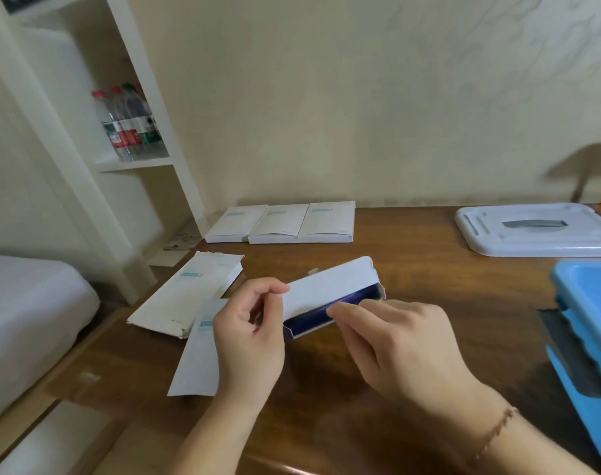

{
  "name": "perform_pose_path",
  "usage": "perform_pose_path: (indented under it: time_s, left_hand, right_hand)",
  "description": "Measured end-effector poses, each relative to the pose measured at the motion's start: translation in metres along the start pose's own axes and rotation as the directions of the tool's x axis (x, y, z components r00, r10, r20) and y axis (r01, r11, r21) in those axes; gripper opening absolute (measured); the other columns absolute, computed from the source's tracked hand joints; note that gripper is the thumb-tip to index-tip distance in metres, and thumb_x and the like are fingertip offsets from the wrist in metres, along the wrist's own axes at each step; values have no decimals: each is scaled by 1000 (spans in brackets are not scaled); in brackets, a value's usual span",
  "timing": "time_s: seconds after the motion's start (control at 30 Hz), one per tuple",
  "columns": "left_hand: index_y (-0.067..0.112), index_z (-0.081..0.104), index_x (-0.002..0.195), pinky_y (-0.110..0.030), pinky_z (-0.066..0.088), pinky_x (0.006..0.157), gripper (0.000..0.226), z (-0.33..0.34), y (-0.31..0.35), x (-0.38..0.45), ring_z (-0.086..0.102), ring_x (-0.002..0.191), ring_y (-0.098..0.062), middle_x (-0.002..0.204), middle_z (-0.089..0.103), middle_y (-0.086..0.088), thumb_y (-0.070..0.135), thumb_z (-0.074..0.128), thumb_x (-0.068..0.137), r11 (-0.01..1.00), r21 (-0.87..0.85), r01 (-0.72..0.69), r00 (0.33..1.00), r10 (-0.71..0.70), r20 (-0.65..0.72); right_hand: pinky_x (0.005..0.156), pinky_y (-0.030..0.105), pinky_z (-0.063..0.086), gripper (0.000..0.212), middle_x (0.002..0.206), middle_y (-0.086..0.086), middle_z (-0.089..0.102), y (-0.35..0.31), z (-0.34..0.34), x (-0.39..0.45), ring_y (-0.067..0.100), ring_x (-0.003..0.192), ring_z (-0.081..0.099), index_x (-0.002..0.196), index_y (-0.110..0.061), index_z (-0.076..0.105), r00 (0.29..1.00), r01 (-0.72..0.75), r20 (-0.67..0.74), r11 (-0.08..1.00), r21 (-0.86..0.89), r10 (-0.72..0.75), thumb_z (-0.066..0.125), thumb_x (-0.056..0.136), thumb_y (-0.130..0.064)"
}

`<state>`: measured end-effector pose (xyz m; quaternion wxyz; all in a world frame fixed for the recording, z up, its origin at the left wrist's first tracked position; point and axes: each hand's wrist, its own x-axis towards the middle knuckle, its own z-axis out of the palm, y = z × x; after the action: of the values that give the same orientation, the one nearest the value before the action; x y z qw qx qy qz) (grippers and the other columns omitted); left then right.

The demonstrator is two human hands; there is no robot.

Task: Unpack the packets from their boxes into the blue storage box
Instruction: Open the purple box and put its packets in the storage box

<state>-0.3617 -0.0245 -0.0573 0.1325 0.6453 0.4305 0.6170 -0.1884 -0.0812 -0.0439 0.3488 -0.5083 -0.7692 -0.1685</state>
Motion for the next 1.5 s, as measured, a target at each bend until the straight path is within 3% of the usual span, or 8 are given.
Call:
perform_pose_path:
  time_s: [0.37,0.57,0.77,0.93,1.07,1.27,1.4,1.5]
  left_hand:
    - [36,67,88,-4,47,56,13,-4,1,4,64,99,-1,89,69,20,29,56,86,997,-77,28,999,-25,46]
    - [38,68,83,-5,48,57,17,-1,0,1,65,98,-5,87,70,18,22,60,86,996,-82,24,998,-19,60]
    - [41,66,83,-2,47,58,20,0,2,0,62,102,-1,89,68,25,22,60,88,1000,-24,-14,995,16,101]
    - [42,64,85,-12,49,52,17,-4,2,0,62,96,3,88,67,30,28,57,91,998,-63,-23,990,32,137]
    - [41,65,88,-16,50,50,27,-1,3,-7,66,87,-3,87,68,27,15,60,93,996,-57,-67,980,77,186]
    - [27,69,90,-6,47,52,34,6,9,-16,64,78,7,86,63,29,-7,67,85,971,22,-238,943,226,244]
    - [11,75,89,-1,43,56,22,7,1,-18,62,76,6,82,64,18,-9,68,81,932,74,-355,906,323,275]
    - [13,75,90,-3,47,54,23,5,-4,-22,63,81,-1,82,69,11,-7,72,80,928,106,-358,897,310,316]
  right_hand:
    - [41,16,7,16,45,-4,52,-11,-3,14,19,35,26,84,-23,65,964,-5,259,982,-187,54,78,75,-23]
    - [42,21,17,6,54,-4,48,-7,0,17,22,41,35,85,-24,57,915,19,393,963,-269,92,55,89,-20]
    - [40,24,43,6,53,-4,58,-8,-6,8,16,43,52,80,-26,65,963,-14,258,970,-244,79,69,83,-23]
    - [40,21,42,13,59,-8,64,-13,-25,-38,12,43,55,80,-20,75,975,-82,-201,993,83,97,63,82,-23]
    - [48,22,52,36,61,-2,70,-33,-27,-51,11,50,66,72,-26,71,692,-506,50,434,745,721,66,71,-62]
    - [45,37,57,60,87,-4,70,-26,-14,-33,11,67,73,109,-48,42,263,-575,331,-128,808,906,81,64,-40]
    - [64,49,61,88,124,0,62,-21,-7,-38,22,93,71,147,-46,18,190,-664,419,-199,721,888,74,85,-17]
    - [57,26,60,84,126,1,62,-22,-18,-50,14,93,69,147,-39,25,233,-739,338,-60,671,912,74,84,-14]
